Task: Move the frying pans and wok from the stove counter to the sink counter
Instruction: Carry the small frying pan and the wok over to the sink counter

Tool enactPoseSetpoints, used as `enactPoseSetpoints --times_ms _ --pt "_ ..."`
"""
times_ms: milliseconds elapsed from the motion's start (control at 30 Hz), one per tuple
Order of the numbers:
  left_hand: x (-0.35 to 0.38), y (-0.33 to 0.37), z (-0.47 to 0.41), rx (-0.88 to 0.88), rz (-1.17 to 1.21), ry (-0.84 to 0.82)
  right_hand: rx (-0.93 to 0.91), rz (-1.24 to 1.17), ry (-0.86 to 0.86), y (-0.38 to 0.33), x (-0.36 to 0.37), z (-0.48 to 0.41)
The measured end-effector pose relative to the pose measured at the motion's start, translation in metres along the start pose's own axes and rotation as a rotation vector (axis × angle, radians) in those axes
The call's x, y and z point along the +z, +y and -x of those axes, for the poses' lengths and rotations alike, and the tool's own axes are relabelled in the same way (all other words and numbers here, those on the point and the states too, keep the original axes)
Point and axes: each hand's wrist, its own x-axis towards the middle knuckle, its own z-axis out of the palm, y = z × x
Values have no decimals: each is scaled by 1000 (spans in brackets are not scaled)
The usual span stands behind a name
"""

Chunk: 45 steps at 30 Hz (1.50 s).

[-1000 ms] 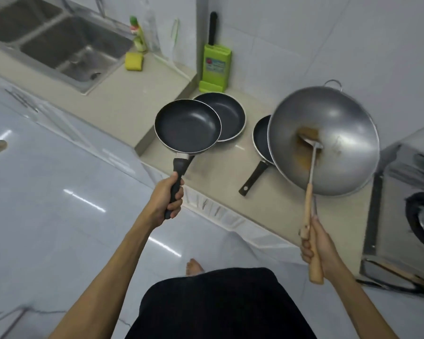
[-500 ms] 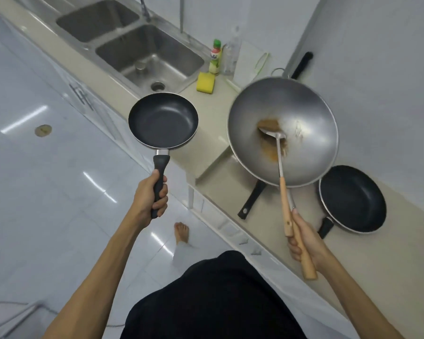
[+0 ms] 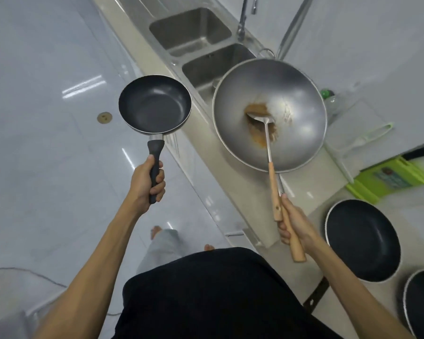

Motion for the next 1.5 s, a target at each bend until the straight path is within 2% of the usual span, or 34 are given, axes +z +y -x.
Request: enactPoseSetpoints --times_ms 333,633,800,1200,1500 --pt "-127 142 -155 -6 -6 67 -22 52 -15 -167 181 -110" --pt "-236 267 -263 -6 -7 98 -37 -57 -95 -327 355 -190" --pt "-266 313 -324 -10 -8 102 -43 -90 -114 -395 408 -243" --pt "-313 495 -540 9 -63 83 -23 -163 -87 -599 547 -400" --pt "-339 580 -656 -42 -86 21 11 -312 -5 -678 636 -473"
